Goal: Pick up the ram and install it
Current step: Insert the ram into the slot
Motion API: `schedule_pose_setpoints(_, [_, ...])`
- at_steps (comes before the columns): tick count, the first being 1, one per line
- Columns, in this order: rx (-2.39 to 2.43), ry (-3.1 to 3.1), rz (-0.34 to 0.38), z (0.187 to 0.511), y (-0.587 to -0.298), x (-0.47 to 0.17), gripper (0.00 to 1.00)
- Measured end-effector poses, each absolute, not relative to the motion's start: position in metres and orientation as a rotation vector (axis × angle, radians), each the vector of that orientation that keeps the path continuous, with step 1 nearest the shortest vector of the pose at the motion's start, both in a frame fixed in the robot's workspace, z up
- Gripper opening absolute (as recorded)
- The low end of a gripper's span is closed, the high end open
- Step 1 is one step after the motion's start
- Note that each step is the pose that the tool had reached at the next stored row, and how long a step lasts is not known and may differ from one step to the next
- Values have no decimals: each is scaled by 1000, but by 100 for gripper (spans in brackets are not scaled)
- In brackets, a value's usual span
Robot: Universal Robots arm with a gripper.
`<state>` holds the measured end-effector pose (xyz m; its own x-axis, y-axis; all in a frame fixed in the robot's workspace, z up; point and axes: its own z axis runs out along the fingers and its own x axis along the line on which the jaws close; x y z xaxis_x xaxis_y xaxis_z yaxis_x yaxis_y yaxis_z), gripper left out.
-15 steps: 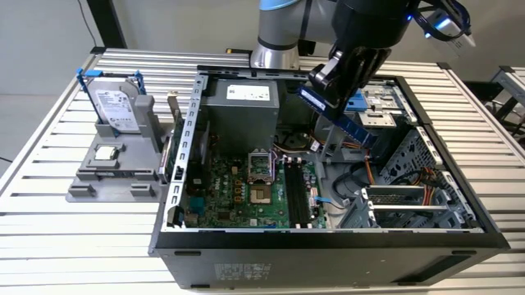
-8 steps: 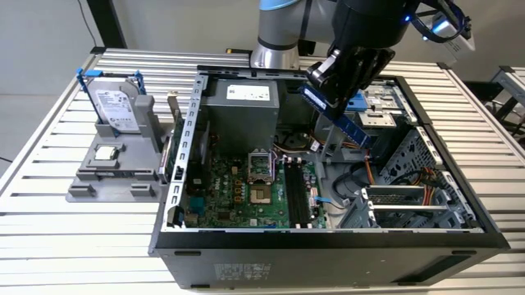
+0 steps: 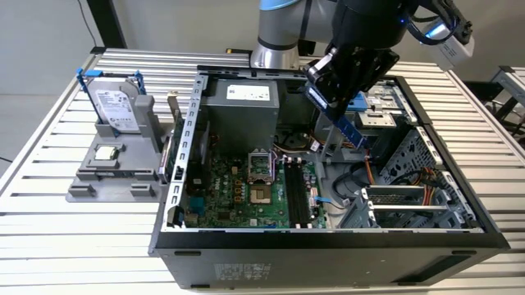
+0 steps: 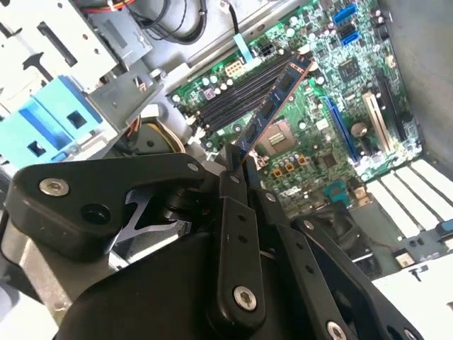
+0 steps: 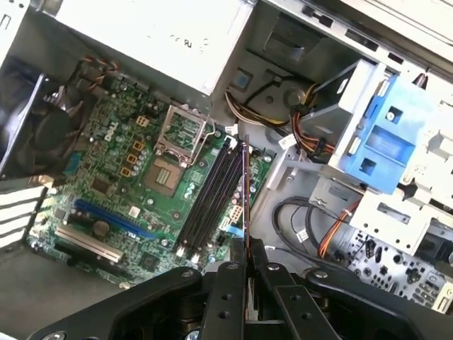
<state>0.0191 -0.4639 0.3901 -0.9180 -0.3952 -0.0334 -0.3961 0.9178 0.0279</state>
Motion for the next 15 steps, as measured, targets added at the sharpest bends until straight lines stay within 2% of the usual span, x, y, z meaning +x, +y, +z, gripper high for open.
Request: schedule_pose_setpoints(15, [-240,3101,47,384,-464,19,0])
